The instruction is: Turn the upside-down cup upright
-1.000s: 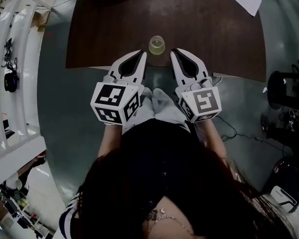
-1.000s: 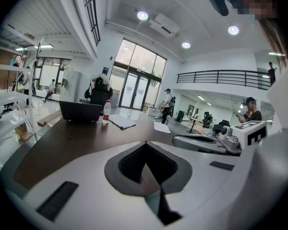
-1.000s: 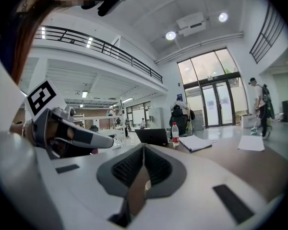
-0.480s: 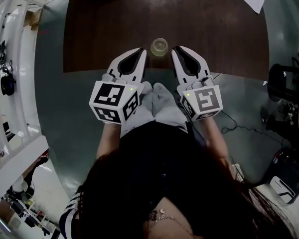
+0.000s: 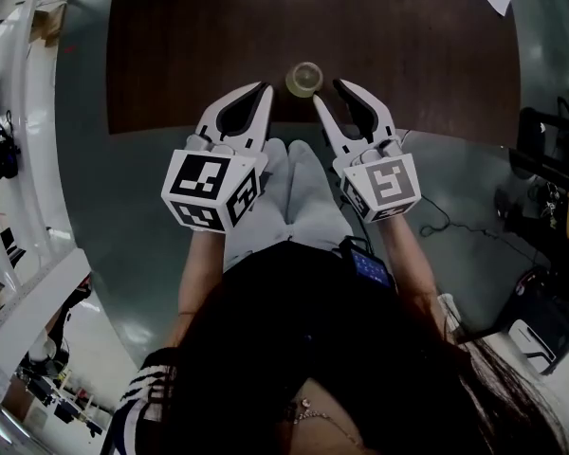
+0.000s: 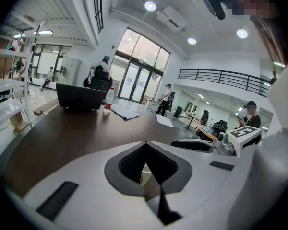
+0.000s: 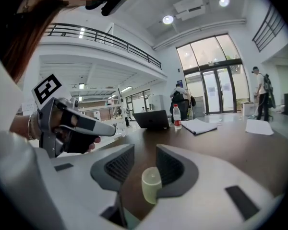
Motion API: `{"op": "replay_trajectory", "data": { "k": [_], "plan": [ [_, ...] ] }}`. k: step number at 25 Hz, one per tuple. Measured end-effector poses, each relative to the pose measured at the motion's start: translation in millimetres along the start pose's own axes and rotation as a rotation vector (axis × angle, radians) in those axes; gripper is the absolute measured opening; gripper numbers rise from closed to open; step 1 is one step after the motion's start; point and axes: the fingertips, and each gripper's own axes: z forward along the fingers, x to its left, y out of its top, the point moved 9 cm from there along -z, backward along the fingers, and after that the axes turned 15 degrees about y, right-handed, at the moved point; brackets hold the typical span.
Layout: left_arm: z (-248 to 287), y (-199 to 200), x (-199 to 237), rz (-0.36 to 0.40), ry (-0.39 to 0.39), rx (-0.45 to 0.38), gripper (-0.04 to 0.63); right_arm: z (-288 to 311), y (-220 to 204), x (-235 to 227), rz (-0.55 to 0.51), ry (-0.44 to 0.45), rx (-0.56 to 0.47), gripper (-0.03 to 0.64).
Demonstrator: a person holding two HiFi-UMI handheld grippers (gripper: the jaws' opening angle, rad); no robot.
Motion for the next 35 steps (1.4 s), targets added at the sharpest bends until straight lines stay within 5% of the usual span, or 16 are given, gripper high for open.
{"op": "replay_trajectory", "data": {
  "k": [14,35],
  "plan": [
    [13,-12,23,-0.016,0.022,0.044,0.002,33,-43,-16,0.037,-0.019,0.122,0.275],
    [46,-31,29,-0.03,0.031,0.118,0.002,61,-83,-35,0.063,-0.022,0.232,0.357]
  ]
}}
